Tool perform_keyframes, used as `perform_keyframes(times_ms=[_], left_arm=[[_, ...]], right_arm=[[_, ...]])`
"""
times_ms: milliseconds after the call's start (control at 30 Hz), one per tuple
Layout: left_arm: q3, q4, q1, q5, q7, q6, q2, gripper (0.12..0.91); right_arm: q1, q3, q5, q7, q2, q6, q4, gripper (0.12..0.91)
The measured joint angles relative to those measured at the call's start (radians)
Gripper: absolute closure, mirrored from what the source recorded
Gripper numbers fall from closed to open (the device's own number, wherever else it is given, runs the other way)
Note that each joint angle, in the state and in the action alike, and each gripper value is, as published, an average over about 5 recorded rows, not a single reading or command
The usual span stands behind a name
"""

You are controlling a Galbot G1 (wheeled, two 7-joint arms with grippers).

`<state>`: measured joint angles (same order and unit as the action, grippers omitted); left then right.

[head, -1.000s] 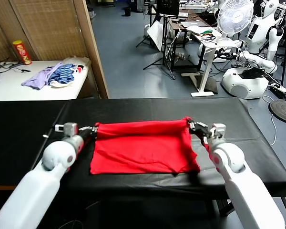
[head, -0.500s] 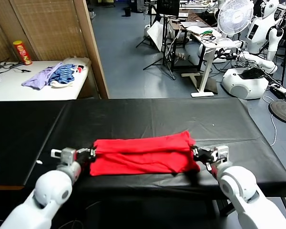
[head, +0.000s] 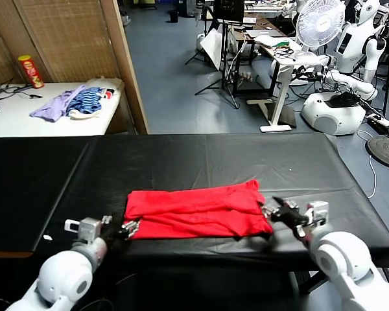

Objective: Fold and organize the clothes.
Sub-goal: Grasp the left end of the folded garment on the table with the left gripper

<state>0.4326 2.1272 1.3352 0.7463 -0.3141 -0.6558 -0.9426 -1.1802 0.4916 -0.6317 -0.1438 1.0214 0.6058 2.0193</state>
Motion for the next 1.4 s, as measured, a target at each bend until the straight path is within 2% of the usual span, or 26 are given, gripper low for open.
perform_keyframes(times_ms=[100,167,400,533,633,767,900,1000,1067,1167,1333,1400], left_arm=[[-0.007,-0.044,-0.05,0.042,-0.04,0.047,-0.031,0.233],[-0.016,-0.081,-0.087,0.057,-0.048,0.06,-0.053,0.232],[-0.045,-0.205,-0.159,0.073,-0.029,0.061,-0.116,0.232],[-0.051,-0.253,-0.175,0.055,-0.022,0.069,-0.14,0.24],[-0.05,-0.28,-0.185,0.05,-0.021,0.077,-0.152,0.324],[-0.045,-0.302,-0.191,0.046,-0.022,0.086,-0.163,0.544],[-0.048,-0.312,-0.185,-0.002,-0.005,0.113,-0.173,0.761],[-0.059,-0.318,-0.177,-0.079,0.019,0.161,-0.181,0.873],[-0.066,-0.325,-0.176,-0.143,0.029,0.192,-0.187,0.891],[-0.071,-0.337,-0.184,-0.213,0.035,0.212,-0.195,0.891],[-0.071,-0.348,-0.196,-0.244,0.036,0.216,-0.198,0.889],[-0.07,-0.348,-0.197,-0.246,0.043,0.216,-0.194,0.854]], right_arm=[[0.04,-0.041,0.045,-0.003,0.034,-0.014,-0.05,0.228],[0.066,-0.068,0.058,-0.004,0.054,-0.017,-0.091,0.227],[0.13,-0.129,0.084,0.0,0.102,-0.044,-0.217,0.228],[0.153,-0.149,0.103,0.003,0.124,-0.068,-0.271,0.273],[0.162,-0.156,0.113,0.006,0.138,-0.085,-0.301,0.358],[0.167,-0.167,0.137,-0.004,0.16,-0.123,-0.329,0.544],[0.156,-0.18,0.171,-0.051,0.184,-0.176,-0.337,0.775],[0.144,-0.189,0.201,-0.083,0.204,-0.208,-0.338,0.885],[0.137,-0.194,0.214,-0.092,0.216,-0.218,-0.34,0.901],[0.128,-0.193,0.22,-0.097,0.227,-0.227,-0.339,0.902],[0.107,-0.175,0.197,-0.074,0.219,-0.225,-0.317,0.902],[0.094,-0.165,0.179,-0.056,0.21,-0.21,-0.298,0.869]])
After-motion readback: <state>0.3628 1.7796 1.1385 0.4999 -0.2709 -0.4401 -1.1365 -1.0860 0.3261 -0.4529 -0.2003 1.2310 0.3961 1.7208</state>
